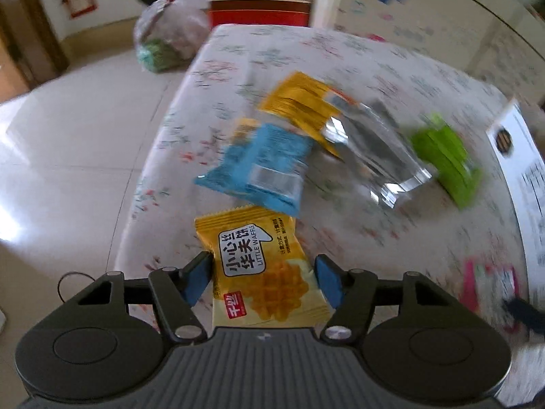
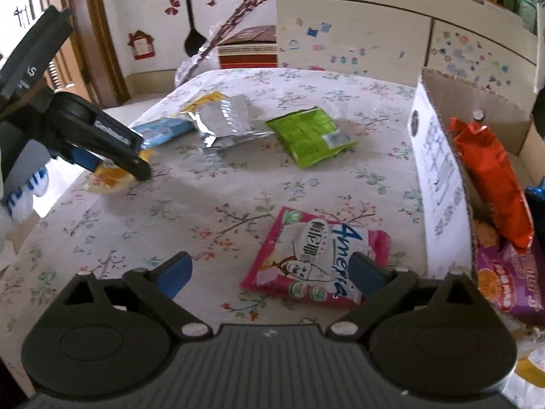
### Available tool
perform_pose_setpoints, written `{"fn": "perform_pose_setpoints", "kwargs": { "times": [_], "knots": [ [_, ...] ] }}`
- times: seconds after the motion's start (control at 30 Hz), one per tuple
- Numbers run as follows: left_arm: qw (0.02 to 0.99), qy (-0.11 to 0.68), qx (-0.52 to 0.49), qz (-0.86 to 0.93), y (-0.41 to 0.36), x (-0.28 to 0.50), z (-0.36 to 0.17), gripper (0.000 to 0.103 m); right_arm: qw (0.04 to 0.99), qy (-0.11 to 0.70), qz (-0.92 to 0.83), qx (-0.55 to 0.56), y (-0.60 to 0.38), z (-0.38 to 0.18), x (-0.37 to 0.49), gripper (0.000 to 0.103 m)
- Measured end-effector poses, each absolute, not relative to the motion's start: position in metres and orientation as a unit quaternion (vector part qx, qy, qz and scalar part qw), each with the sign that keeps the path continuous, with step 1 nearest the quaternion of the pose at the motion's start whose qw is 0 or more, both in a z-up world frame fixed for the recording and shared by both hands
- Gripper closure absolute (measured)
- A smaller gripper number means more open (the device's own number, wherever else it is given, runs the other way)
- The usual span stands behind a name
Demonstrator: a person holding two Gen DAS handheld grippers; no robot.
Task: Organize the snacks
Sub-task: 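Grasp the yellow waffle packet with the left tool while the right tool grasps the pink Ameria packet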
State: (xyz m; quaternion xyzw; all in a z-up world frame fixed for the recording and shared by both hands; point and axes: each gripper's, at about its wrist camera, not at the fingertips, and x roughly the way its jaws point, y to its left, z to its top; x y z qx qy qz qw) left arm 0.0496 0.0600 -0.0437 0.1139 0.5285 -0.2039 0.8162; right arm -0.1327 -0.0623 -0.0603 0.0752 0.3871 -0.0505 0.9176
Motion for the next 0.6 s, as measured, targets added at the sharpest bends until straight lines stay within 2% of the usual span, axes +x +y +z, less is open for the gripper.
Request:
{"fn": "perform_pose_setpoints", "kwargs": {
  "times": [0.23, 0.4, 0.43, 0.53, 0.6],
  "knots": [
    [0.797, 0.540, 0.117, -0.245, 0.056, 0.028, -0.038, 0.031, 0.917, 0.386, 0.050, 0.091, -0.048, -0.053, -0.135, 0.006],
    [0.810, 0.538, 0.096, -0.214, 0.066, 0.035, -0.035, 0.022, 0.931, 0.362, 0.019, 0.044, -0.049, -0.046, -0.135, 0.006],
    [0.810, 0.539, 0.095, -0.210, 0.065, 0.035, -0.035, 0.018, 0.931, 0.363, 0.012, 0.041, -0.051, -0.047, -0.133, 0.006],
    [0.812, 0.537, 0.105, -0.202, 0.059, 0.034, -0.036, 0.008, 0.928, 0.367, -0.012, 0.058, -0.061, -0.051, -0.127, 0.006],
    [0.809, 0.540, 0.113, -0.202, 0.053, 0.035, -0.040, 0.005, 0.927, 0.370, -0.019, 0.063, -0.066, -0.054, -0.122, 0.006]
  ]
}}
